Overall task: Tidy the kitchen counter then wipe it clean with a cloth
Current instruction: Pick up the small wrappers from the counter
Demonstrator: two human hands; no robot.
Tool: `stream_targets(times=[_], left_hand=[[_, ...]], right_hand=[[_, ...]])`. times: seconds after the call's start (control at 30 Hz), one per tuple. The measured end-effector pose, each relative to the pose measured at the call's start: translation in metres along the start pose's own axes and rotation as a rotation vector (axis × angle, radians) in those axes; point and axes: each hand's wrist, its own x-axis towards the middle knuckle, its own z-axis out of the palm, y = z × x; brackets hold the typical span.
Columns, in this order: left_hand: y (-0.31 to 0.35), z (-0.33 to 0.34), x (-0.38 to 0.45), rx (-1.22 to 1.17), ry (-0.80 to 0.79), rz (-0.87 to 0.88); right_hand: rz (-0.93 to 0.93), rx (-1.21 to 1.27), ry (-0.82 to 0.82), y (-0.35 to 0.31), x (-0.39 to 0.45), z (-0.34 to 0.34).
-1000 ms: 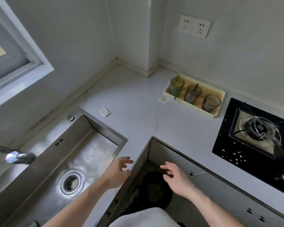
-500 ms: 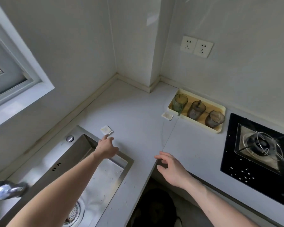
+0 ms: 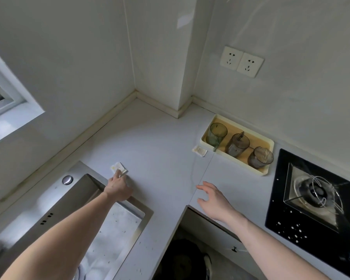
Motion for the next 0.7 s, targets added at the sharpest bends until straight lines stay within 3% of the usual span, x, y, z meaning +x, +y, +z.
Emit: stream_targets(times=[0.27,0.43,0.7], left_hand=[[0.007,0.006,-0.005,-0.063,0.085,0.004],[0.034,0.012,-0.056,-0.197,0.178,0.111],[0.053,0.047,-0.125,-0.396,0.232,0.12]], right_hand=[[0.085,-0.194,0.011,0.011,0.105,-0.043],[0.102,-0.323,-0.044,0.009,0.15,-0.047],[0.106,-0.368,-0.096,0.012,0.195,-0.045]])
